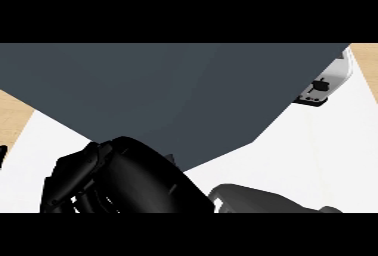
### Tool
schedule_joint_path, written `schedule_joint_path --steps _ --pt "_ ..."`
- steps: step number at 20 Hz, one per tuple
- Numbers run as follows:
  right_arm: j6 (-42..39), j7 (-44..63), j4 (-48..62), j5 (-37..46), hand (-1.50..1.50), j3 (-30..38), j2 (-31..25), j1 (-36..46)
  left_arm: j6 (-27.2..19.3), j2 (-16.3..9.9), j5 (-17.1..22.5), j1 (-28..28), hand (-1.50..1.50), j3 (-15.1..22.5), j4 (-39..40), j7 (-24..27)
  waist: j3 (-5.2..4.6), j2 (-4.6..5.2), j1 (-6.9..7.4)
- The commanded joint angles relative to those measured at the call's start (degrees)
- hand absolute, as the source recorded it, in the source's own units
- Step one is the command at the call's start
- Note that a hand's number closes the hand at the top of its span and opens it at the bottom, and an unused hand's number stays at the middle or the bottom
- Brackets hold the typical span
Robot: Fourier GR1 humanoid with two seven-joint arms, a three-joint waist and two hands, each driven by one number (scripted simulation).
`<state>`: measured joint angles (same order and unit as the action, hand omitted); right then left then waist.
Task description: Pick up the wine, place it into the cabinet and close the cabinet
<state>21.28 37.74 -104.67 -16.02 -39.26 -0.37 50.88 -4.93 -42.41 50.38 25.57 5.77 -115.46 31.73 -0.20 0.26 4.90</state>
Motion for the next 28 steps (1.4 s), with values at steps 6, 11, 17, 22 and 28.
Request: schedule_joint_path --steps 6,11,17,22,28 --pt "-4.82 -8.96 25.23 -16.98 1.50 8.35 0.36 18.33 6.09 -2.73 5.73 1.90 -1.50 -7.61 -0.15 -2.02 0.07 0.55 0.37" --pt "-19.91 -0.98 29.56 -32.09 1.50 8.36 0.36 20.77 5.72 -2.57 4.91 0.19 -1.50 -7.55 1.22 -2.21 0.06 0.99 0.43" --pt "-23.05 -13.20 48.59 -31.90 1.50 13.75 0.37 24.75 8.14 -3.34 6.78 2.04 -1.50 -11.91 2.01 -3.60 0.07 0.53 -0.46" --pt "-23.43 -23.47 57.11 -24.64 1.50 15.70 -1.58 24.52 6.11 -2.90 7.97 1.29 -1.50 -13.52 1.15 -5.17 0.13 0.68 -1.51" --pt "-22.71 -26.91 61.77 -24.91 1.50 17.14 -5.19 24.06 9.60 -4.56 9.05 2.37 -1.50 -14.75 0.75 -6.57 0.12 0.87 -1.51"
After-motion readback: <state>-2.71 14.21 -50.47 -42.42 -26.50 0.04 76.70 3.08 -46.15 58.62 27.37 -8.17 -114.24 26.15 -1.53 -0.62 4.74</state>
